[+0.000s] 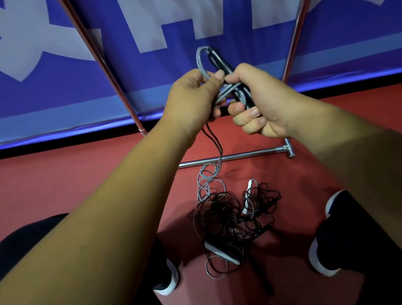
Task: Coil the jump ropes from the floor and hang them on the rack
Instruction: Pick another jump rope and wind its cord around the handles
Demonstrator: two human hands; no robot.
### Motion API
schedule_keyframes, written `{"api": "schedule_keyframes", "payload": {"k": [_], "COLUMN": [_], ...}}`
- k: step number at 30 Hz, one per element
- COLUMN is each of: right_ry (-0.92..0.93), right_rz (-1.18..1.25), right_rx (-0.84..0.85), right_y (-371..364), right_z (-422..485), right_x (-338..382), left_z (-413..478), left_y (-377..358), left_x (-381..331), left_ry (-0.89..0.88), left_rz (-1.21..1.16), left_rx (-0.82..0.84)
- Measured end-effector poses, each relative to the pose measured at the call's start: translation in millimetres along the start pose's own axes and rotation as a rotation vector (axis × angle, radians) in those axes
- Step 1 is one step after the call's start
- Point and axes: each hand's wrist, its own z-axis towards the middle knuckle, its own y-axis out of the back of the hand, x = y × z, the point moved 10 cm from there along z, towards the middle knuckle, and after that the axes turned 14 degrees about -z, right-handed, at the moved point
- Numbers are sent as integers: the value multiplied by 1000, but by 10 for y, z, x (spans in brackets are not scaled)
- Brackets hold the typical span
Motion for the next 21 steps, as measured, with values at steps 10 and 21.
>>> {"api": "schedule_keyframes", "payload": {"k": [10,21], "right_ry": [53,51], "right_rz": [3,-84], "right_rx": [45,5], "right_y": [-58,-31], "right_z": [-7,-22], "right_x": [55,67], "left_z": [7,24], "left_y": [30,-39], "left_x": [166,24], "left_ry": [145,125], "left_rz": [-223,-81], "left_rx": [-39,102]}}
